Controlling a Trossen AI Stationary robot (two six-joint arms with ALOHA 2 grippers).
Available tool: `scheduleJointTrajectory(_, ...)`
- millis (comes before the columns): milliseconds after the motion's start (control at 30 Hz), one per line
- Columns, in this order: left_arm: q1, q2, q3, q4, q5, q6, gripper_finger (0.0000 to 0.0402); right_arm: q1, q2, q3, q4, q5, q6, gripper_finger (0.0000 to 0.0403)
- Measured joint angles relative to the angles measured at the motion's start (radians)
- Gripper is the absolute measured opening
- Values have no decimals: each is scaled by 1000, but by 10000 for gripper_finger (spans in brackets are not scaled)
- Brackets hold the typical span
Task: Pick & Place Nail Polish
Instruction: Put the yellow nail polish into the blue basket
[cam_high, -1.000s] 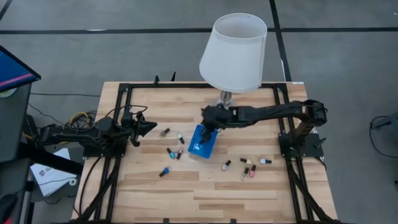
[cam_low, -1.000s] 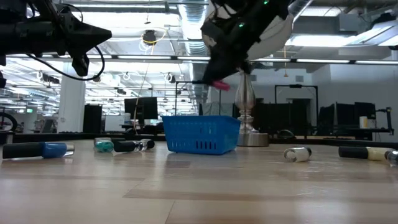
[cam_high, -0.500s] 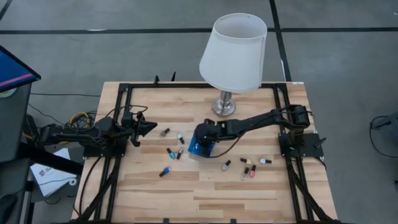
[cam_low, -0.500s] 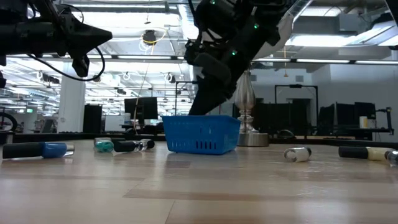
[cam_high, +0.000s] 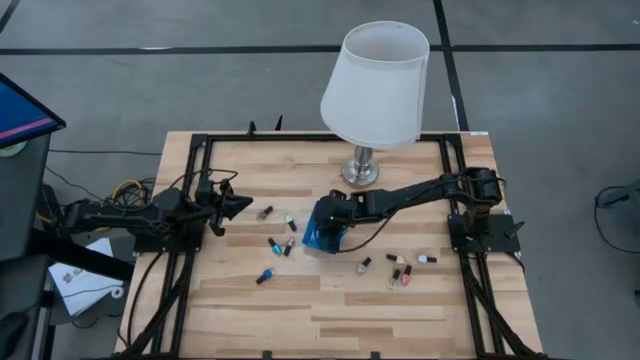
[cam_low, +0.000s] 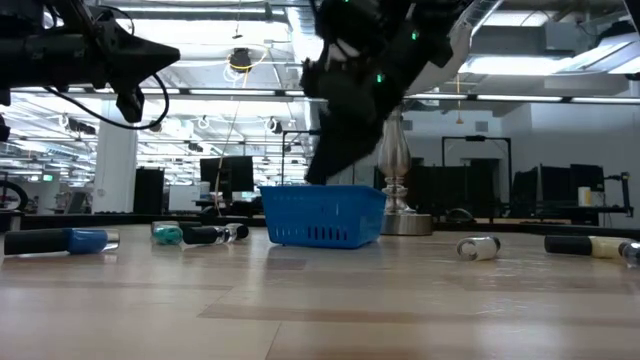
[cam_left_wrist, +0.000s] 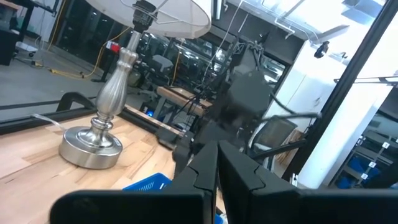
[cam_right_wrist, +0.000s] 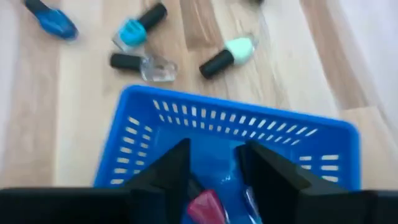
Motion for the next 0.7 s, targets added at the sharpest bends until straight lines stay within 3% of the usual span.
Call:
scheduleJointTrajectory(100,0,0,0,3,0,0,8,0,-54,-1,-36,-16,19,200)
scheduleJointTrajectory(233,0,0,0,3,17,1,8,-8,-177,0,-214,-17,76,243)
scheduleJointTrajectory(467,0,0,0,5,71,5,8,40,-308,-5,-617,-16,211,240)
scheduleJointTrajectory(700,0,0,0,10,96,34,8,184,-322,-94,-727,-20,374,234)
